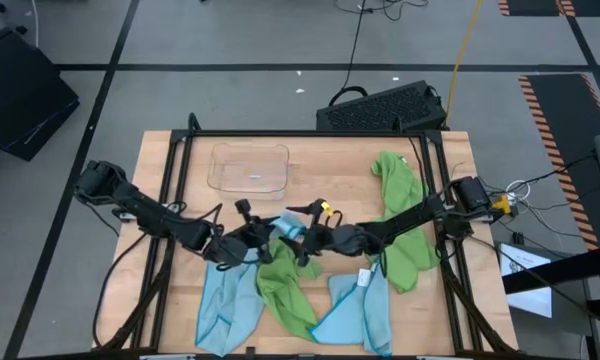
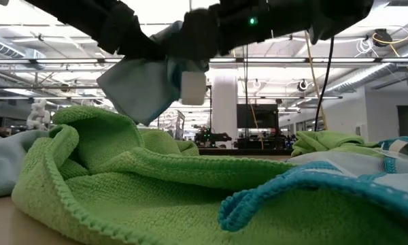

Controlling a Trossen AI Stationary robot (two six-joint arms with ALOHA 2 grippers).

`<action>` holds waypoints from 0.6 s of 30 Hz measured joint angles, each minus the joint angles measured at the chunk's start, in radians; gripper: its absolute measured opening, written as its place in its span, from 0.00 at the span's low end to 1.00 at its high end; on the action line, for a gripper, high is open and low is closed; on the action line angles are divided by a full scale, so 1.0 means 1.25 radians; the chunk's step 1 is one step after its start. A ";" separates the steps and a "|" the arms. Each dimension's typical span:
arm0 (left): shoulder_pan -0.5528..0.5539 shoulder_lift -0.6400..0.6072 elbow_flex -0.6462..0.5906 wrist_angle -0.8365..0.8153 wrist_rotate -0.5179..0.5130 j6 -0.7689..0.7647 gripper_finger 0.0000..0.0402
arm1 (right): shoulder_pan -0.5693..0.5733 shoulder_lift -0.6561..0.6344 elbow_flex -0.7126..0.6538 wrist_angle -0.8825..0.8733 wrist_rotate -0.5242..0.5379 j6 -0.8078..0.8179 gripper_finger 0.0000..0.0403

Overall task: Fold microfiber towels
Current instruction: Put the top center blue microfiber cloth into the bin

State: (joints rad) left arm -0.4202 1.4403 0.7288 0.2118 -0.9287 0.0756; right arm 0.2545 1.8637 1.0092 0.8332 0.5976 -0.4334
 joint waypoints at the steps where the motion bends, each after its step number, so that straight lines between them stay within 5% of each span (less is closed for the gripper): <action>1: 0.002 0.000 0.000 -0.001 0.008 -0.001 0.04 | -0.001 0.000 0.000 -0.007 0.000 -0.002 0.95; 12: 0.003 -0.005 0.000 -0.010 0.012 -0.002 0.07 | 0.002 0.000 0.000 -0.061 0.034 -0.050 0.63; 18: 0.000 -0.033 0.000 -0.067 0.012 -0.028 0.04 | 0.003 0.000 0.000 -0.106 0.125 -0.031 0.57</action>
State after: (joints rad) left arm -0.4202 1.3992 0.7288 0.1285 -0.9131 0.0404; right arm 0.2581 1.8633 1.0088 0.7008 0.7541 -0.4721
